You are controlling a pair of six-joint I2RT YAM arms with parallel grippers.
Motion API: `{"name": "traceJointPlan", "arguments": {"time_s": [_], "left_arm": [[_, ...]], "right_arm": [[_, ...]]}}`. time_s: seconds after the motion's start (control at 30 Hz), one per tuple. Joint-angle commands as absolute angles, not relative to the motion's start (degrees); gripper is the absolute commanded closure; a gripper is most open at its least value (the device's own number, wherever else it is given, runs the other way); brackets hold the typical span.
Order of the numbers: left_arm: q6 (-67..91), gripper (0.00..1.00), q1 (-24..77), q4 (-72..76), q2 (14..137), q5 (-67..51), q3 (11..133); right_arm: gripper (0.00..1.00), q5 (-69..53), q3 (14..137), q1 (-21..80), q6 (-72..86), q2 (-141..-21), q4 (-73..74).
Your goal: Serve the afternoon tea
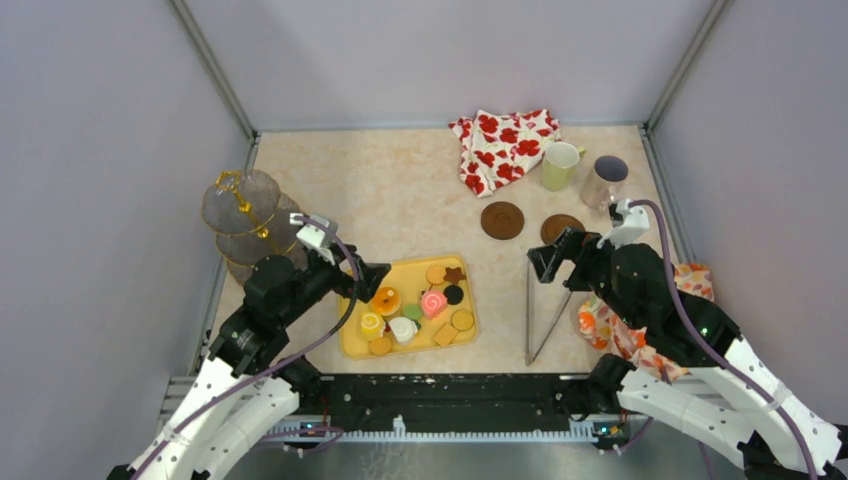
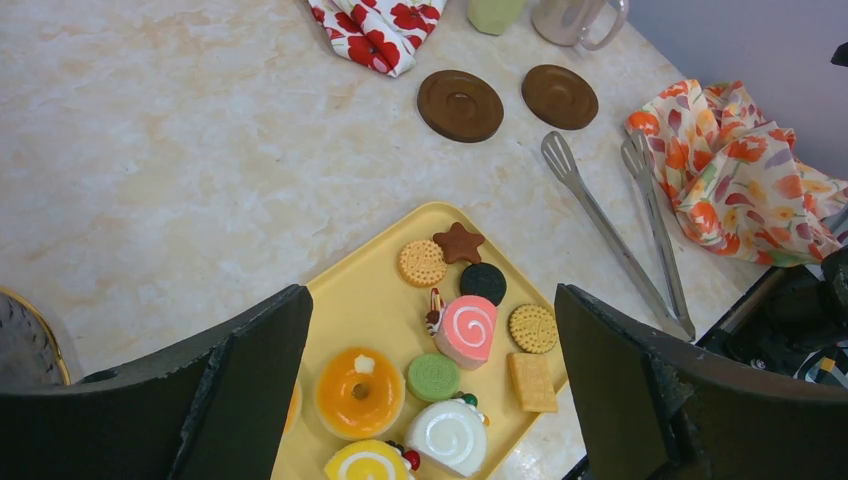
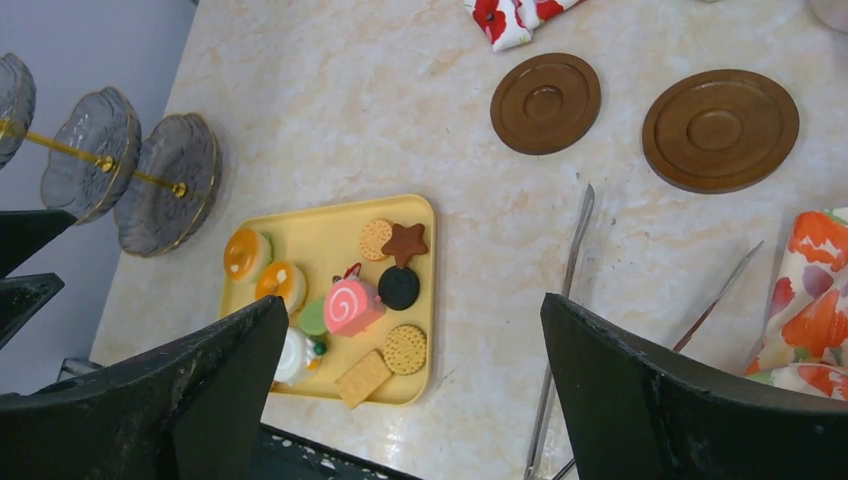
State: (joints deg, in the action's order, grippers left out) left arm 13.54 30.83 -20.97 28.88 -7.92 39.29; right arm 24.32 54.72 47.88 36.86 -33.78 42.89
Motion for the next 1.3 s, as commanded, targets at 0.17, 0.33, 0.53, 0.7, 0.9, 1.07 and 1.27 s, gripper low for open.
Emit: {"name": "traceJointPlan", "arguments": {"time_s": [0.17, 0.33, 0.53, 0.7, 0.9, 1.07, 1.27], "left_arm": [[13.1, 0.02, 30.7, -18.3, 27.9, -8.1, 38.9], [13.0, 0.02, 30.7, -18.3, 28.0, -7.8, 38.9], [13.0, 0.02, 30.7, -18.5, 27.9, -7.2, 38.9], [13.0, 0.02, 30.7, -18.5, 28.0, -7.2, 38.9], [12.9, 0.02, 30.7, -18.4, 28.2, -7.2, 38.9], [13.2, 0.02, 30.7, -18.4, 28.1, -7.4, 38.9], [13.2, 0.02, 30.7, -18.5, 27.9, -7.4, 38.9]], "right_arm": [[0.01, 28.1, 54.9, 48.3, 40.0, -33.7, 44.4], [0.01, 28.4, 54.9, 48.3, 41.6, -33.2, 44.8], [0.01, 31.0, 53.2, 48.3, 47.2, -32.8, 48.2], [0.08, 32.9, 51.6, 48.3, 53.5, -34.4, 53.8], [0.17, 31.6, 48.9, 48.3, 60.2, -40.8, 57.8], [0.01, 28.0, 45.2, 48.3, 62.6, -45.3, 57.6], [0.01, 26.7, 38.5, 48.3, 66.6, -44.2, 54.4]]}}
